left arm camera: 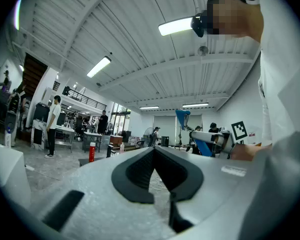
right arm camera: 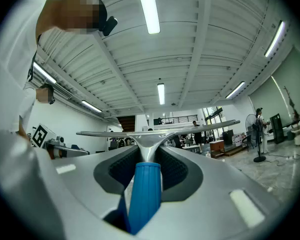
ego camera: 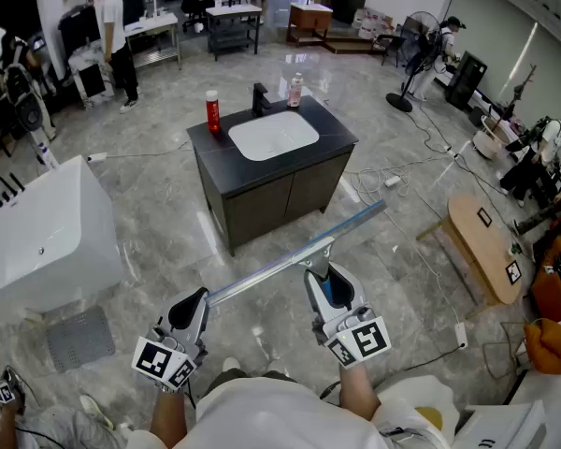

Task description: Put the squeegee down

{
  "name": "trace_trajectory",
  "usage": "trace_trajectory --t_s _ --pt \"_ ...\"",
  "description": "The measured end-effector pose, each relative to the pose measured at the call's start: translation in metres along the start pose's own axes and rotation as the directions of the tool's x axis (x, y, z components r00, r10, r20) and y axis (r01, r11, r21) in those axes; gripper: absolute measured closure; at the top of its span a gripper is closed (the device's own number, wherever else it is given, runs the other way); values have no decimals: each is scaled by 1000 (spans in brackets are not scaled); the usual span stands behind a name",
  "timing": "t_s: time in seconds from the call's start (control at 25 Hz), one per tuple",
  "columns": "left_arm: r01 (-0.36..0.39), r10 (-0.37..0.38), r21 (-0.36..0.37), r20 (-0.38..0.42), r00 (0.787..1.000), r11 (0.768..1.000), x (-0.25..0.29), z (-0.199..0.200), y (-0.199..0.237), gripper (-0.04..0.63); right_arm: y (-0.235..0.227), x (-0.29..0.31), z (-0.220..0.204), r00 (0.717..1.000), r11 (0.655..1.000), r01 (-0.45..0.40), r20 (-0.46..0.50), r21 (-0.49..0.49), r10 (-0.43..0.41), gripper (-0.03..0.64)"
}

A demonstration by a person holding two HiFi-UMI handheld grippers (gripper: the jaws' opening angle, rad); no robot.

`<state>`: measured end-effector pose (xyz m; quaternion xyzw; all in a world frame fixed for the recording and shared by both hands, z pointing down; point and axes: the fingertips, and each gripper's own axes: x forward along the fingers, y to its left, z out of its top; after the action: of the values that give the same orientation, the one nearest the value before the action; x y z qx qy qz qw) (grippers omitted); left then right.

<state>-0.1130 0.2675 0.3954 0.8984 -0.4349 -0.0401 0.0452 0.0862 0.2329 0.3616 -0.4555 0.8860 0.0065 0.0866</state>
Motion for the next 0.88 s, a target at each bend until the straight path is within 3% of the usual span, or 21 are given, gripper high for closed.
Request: trace_trajectory --t_s 0.88 --pt "-2 2 -7 -19 1000 1000 6 -9 5 597 -4 7 -13 999 999 -20 -25 37 21 476"
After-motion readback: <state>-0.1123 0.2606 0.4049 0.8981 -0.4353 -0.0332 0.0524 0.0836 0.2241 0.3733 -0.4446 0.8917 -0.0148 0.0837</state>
